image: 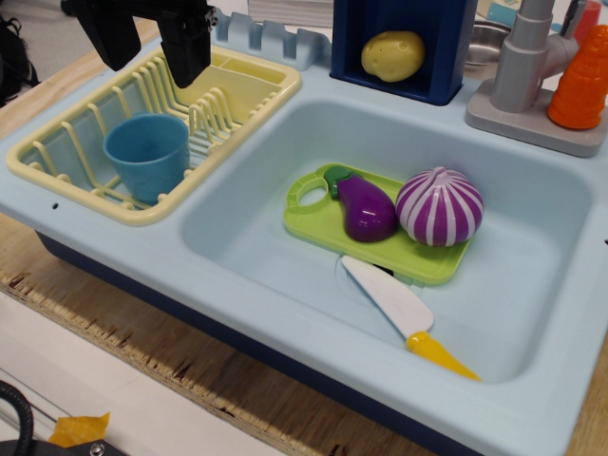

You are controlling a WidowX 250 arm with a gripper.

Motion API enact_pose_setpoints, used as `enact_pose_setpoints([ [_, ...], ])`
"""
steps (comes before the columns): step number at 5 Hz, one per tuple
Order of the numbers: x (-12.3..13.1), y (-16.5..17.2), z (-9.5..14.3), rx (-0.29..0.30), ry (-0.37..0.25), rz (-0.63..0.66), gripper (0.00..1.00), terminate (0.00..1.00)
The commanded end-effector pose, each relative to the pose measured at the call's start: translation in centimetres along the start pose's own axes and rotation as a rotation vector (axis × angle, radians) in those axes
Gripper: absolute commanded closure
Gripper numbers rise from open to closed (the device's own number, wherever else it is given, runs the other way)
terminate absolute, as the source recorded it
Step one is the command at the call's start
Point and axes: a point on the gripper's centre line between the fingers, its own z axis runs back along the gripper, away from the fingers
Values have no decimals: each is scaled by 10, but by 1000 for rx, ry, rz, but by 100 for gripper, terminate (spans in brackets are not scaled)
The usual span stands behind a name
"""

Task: Put cup from counter or drying rack into sink

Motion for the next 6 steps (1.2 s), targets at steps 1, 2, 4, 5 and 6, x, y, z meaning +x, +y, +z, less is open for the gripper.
enact_pose_setpoints([
  [1,0,0,0,0,0,0,0,0],
  [2,-11,2,-3,41,-5,-163,0,0],
  [4,-30,3,-26,53,-82,-298,0,0],
  [5,-31,5,-36,56,-67,-310,0,0],
  [6,-30,7,-45,48,-55,-301,0,0],
])
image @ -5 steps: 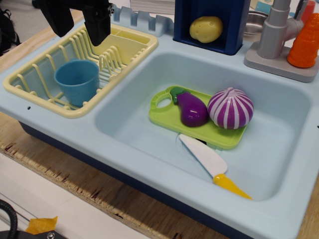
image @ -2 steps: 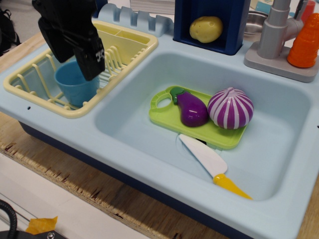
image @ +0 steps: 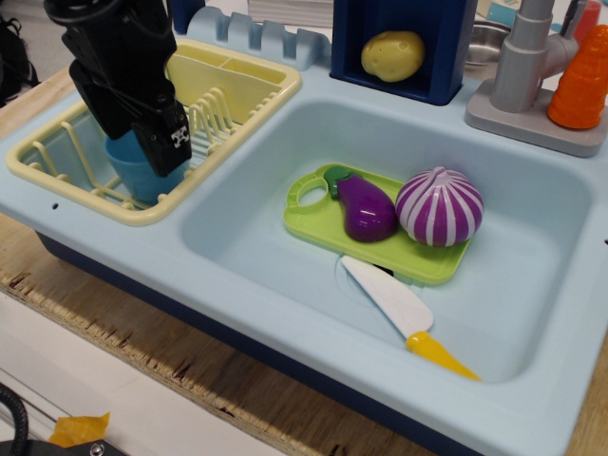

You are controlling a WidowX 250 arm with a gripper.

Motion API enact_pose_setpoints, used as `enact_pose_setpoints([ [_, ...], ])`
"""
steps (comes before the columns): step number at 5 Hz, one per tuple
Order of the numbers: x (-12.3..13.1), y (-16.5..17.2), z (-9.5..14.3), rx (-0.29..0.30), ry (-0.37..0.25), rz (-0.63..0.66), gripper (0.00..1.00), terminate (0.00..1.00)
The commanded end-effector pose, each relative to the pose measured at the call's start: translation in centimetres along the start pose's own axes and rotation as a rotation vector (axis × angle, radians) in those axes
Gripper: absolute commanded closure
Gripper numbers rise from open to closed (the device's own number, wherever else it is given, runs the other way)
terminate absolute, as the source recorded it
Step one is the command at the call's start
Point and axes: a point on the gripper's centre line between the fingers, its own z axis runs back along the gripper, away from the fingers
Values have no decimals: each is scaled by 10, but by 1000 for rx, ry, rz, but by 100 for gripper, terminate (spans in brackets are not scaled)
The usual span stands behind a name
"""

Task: Put cup from counter or drying rack into sink

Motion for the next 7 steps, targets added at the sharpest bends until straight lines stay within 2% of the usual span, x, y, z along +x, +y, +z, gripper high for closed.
enact_pose_setpoints([
  [1,2,5,-14,-5,25,24,0,0],
  [2,1,1,-29,-1,55,88,0,0],
  [3,0,-2,-30,7,63,131,100,0],
  [4,0,-5,-20,39,56,156,100,0],
  [5,4,-7,1,90,27,161,100,0],
  [6,20,-13,30,148,-51,136,100,0],
  [7,30,-28,54,156,-156,134,100,0],
])
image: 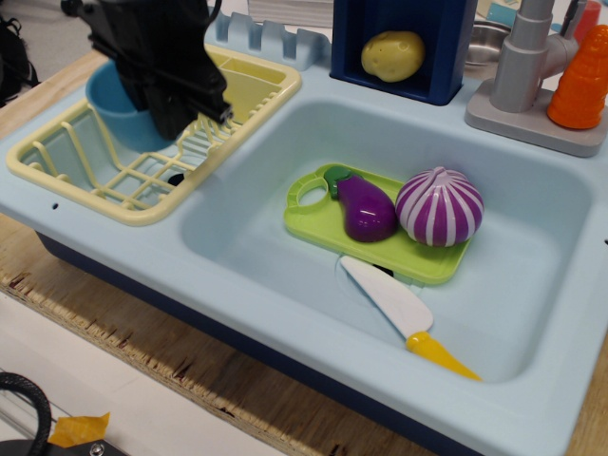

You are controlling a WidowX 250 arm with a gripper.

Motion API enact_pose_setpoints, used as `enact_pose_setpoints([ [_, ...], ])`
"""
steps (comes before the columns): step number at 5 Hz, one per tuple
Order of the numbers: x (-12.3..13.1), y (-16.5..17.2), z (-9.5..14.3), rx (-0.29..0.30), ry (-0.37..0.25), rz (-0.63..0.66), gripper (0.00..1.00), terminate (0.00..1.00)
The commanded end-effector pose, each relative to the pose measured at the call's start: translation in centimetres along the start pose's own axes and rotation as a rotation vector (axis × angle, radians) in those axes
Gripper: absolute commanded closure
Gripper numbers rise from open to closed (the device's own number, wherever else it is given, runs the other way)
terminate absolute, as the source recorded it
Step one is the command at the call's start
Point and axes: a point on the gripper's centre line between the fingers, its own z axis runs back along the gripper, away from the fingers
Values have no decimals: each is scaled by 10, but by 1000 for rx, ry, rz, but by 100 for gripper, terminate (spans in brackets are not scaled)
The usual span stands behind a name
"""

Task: Put cup from counter or drying rack into sink

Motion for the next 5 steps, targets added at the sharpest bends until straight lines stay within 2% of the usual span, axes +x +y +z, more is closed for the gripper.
enact_pose_setpoints([
  [1,12,-31,28,-29,-171,-14,100,0],
  [2,14,-77,22,-111,-153,-55,100,0],
  [3,12,-105,10,-166,-30,-77,100,0],
  [4,7,-116,-1,-261,78,-89,0,0],
  [5,7,-116,-1,-261,78,-89,0,100],
])
